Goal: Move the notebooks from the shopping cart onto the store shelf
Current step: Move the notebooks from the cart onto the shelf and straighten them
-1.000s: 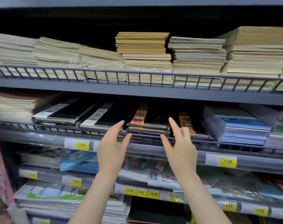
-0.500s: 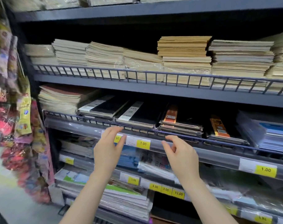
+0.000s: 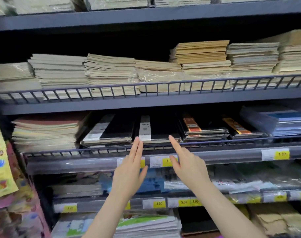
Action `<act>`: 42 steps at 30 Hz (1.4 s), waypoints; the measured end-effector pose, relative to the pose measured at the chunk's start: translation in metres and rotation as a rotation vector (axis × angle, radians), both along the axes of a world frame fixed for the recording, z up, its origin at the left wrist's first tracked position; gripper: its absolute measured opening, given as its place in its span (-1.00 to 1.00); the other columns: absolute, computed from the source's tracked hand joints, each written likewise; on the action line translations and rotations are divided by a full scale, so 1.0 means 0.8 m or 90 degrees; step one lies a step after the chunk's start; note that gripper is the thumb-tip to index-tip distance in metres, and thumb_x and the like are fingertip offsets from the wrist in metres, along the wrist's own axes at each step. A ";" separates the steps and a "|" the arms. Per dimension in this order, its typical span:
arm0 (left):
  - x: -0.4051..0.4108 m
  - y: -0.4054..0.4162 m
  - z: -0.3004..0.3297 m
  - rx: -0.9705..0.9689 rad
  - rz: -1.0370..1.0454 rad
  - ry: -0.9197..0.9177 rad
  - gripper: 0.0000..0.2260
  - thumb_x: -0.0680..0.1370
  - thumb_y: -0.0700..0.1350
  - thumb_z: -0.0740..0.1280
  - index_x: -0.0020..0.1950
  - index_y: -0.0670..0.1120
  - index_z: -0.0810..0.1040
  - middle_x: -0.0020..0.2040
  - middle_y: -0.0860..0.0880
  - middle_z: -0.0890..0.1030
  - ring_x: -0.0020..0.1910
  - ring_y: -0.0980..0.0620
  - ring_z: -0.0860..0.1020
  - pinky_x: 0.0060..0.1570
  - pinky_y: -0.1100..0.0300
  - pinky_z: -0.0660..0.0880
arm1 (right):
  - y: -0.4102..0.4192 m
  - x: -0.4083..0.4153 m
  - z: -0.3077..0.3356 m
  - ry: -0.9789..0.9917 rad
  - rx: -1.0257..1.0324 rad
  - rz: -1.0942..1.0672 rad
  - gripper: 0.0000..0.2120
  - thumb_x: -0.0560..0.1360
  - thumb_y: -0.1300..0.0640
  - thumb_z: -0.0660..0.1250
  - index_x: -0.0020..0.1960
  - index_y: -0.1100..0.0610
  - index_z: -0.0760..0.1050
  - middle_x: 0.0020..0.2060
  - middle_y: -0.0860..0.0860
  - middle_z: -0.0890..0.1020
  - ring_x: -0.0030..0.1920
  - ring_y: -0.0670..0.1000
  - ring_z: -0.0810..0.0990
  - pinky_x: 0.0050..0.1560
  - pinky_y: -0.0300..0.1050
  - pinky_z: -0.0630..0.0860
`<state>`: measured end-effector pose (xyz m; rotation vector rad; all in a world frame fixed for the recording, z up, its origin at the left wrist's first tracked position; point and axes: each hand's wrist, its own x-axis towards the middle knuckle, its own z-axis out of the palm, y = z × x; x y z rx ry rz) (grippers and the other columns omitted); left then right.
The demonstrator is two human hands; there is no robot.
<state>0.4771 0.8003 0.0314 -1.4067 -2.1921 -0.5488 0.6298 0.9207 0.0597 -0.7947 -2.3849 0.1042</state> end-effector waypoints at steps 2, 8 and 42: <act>-0.007 0.005 -0.003 0.011 -0.009 0.009 -0.24 0.42 0.03 0.40 0.51 -0.09 0.10 0.53 0.02 0.12 -0.34 0.12 0.52 -0.62 0.41 -0.09 | 0.001 -0.008 -0.006 -0.018 -0.001 -0.018 -0.41 0.57 -0.06 0.05 0.47 -0.17 -0.21 -0.21 -0.02 0.51 -0.37 0.06 0.52 -0.51 -0.16 0.27; -0.014 0.022 -0.004 0.048 -0.035 -0.028 -0.31 0.45 0.02 0.38 0.49 -0.13 0.17 0.50 -0.02 0.21 -0.34 0.16 0.53 -0.64 0.42 -0.05 | 0.013 -0.024 -0.010 0.024 -0.005 -0.021 -0.45 0.57 -0.02 0.09 0.48 -0.14 -0.07 -0.37 -0.04 0.47 -0.44 0.04 0.49 -0.54 -0.17 0.23; -0.151 -0.071 0.038 0.321 0.101 -0.462 -0.42 0.44 0.22 0.31 0.29 -0.15 0.45 0.23 -0.09 0.57 0.22 -0.04 0.50 0.21 0.05 0.43 | -0.056 -0.156 0.031 0.122 0.001 0.026 -0.65 0.57 -0.11 0.08 0.06 0.07 0.53 -0.27 0.04 0.65 -0.30 0.08 0.51 -0.39 -0.10 0.32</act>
